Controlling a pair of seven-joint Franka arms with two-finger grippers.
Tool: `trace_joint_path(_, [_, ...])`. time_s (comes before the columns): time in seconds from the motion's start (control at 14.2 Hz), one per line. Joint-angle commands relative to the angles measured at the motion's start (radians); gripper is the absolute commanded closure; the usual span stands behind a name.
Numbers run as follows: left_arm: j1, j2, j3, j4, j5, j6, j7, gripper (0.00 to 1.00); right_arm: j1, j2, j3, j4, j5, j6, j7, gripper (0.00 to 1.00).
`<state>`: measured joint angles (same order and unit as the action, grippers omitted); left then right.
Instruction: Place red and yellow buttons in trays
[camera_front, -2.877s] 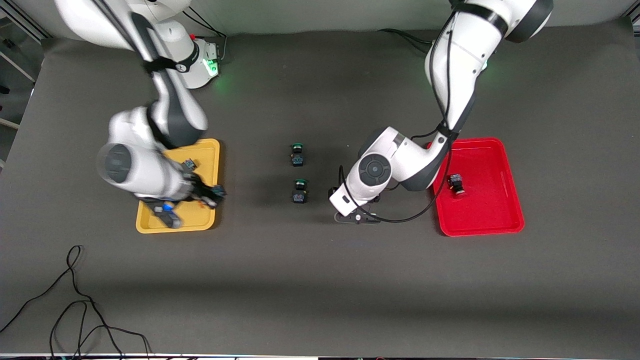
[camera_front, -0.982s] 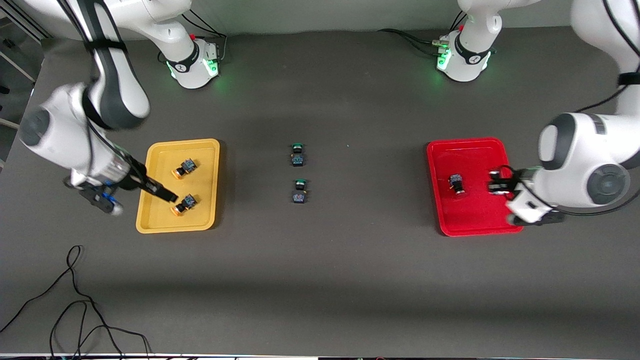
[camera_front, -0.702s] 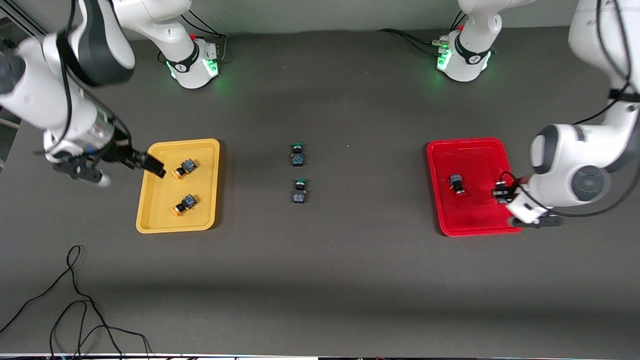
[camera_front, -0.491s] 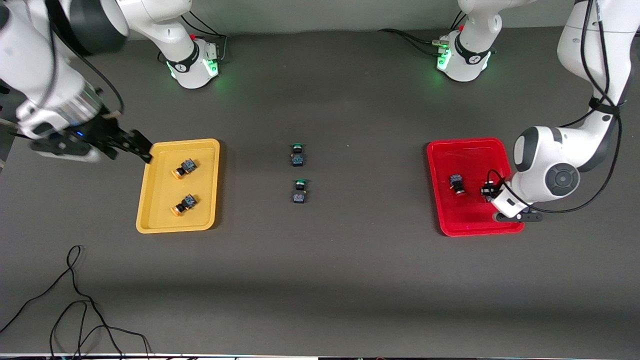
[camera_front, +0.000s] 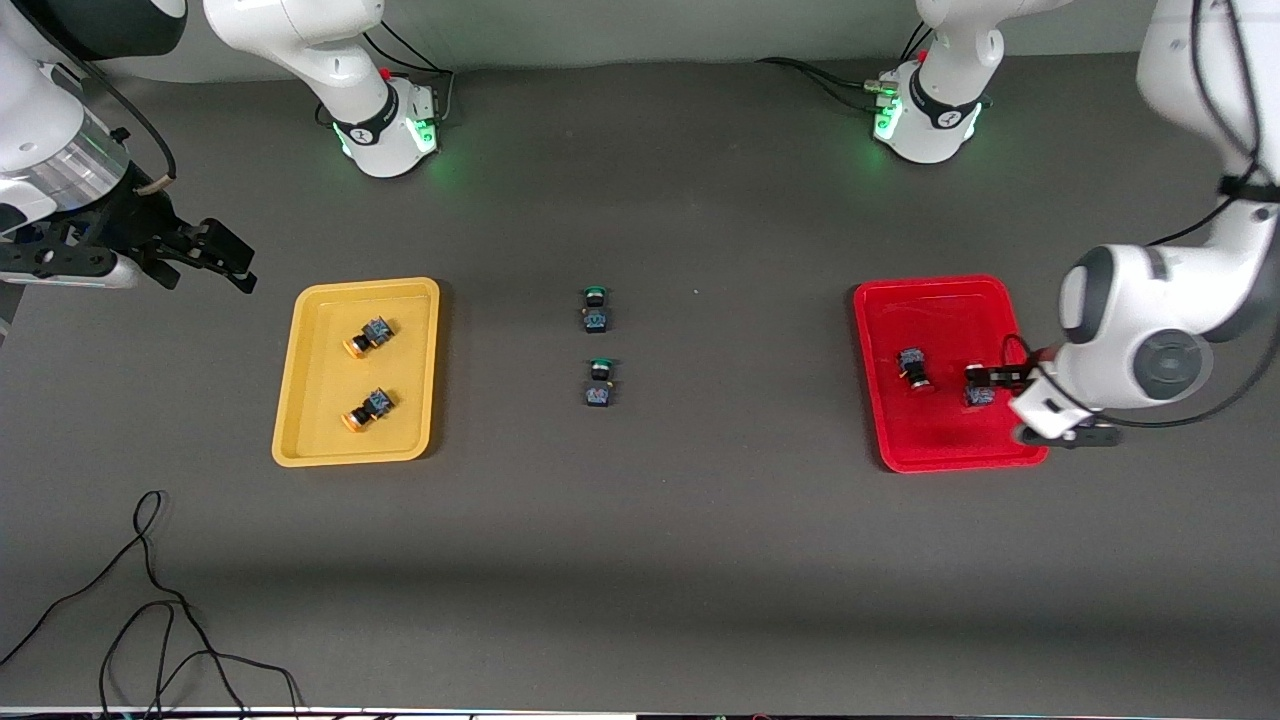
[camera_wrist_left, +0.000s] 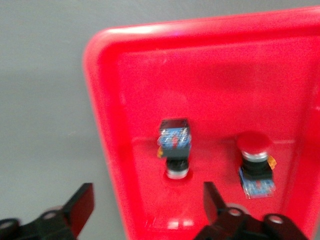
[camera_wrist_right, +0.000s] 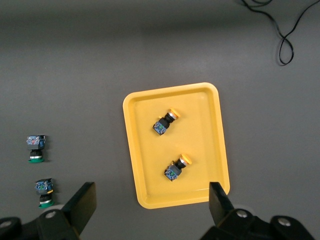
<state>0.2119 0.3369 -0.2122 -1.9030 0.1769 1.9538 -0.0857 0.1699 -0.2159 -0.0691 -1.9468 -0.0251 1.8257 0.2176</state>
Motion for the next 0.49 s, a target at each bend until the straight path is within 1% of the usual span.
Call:
trace_joint_path(0.0, [-0.003,-0.113,0.001,0.077,-0.005,-0.172,0.05,0.0,-0.007,0.041,-0.001,0.057,0.033,-0.025,-0.033,0.0])
trace_joint_path(0.07, [-0.003,-0.16,0.002,0.081,-0.019,-0.218,0.082,0.0,-0.007,0.056,-0.001,0.08,0.033,-0.031,-0.033,0.0])
trace_joint_path(0.14, [0.001,-0.214,0.01,0.081,-0.057,-0.254,0.122,0.0,-0.007,0.07,-0.001,0.101,0.033,-0.045,-0.033,0.0])
trace_joint_path(0.28, [0.038,-0.315,0.019,0.081,-0.128,-0.318,0.177,0.0,-0.01,0.072,-0.003,0.109,0.033,-0.063,-0.035,0.0])
trace_joint_path(0.42, [0.032,-0.381,0.024,0.094,-0.137,-0.364,0.184,0.0,-0.01,0.085,-0.002,0.127,0.031,-0.066,-0.035,0.0])
